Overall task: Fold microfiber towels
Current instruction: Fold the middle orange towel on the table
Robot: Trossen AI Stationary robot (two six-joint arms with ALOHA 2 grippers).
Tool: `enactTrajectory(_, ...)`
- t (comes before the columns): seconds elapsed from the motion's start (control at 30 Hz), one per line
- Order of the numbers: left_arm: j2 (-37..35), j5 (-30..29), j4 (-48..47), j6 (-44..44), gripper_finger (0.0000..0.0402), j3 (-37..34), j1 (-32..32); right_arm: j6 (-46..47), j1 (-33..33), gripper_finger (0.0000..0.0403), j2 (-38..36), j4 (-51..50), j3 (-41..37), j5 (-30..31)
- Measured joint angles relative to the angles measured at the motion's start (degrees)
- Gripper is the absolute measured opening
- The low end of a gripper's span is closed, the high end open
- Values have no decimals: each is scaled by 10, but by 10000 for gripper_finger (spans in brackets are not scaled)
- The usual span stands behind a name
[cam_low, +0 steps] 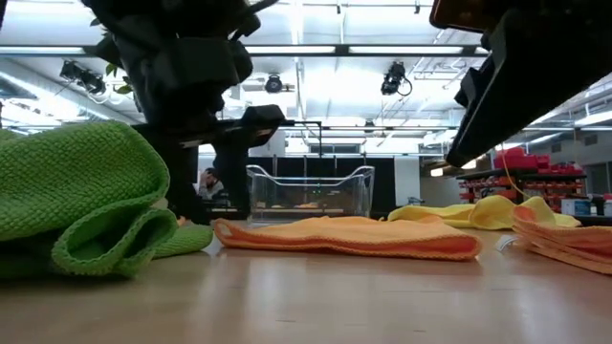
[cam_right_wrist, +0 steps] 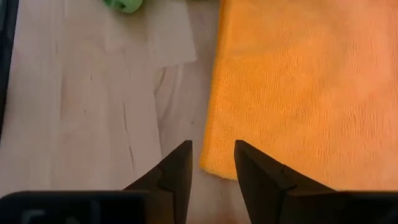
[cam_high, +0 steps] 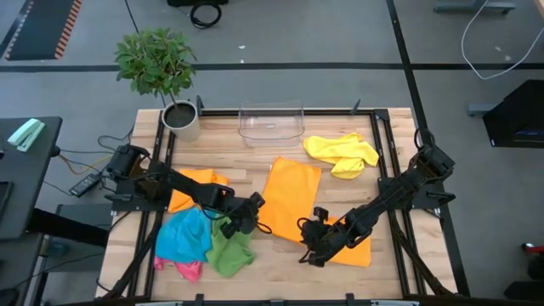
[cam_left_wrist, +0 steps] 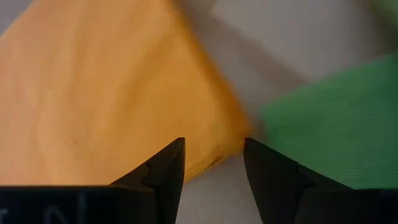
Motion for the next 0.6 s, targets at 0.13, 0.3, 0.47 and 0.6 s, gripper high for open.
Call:
enactTrajectory(0.13,0,31,-4,1,172,0,-4,-32,-1,154,18,10,0,-12)
enactTrajectory(0.3,13,32,1,-1,172,1,-5,-51,-4,173,56,29,0,-28)
enactTrajectory(0.47,34,38,4,-14,172,2,-5,-39,-4,174,70,31,0,-23)
enactTrajectory(0.6,32,35,12,-57,172,2,-3,-38,-3,174,67,29,0,-21)
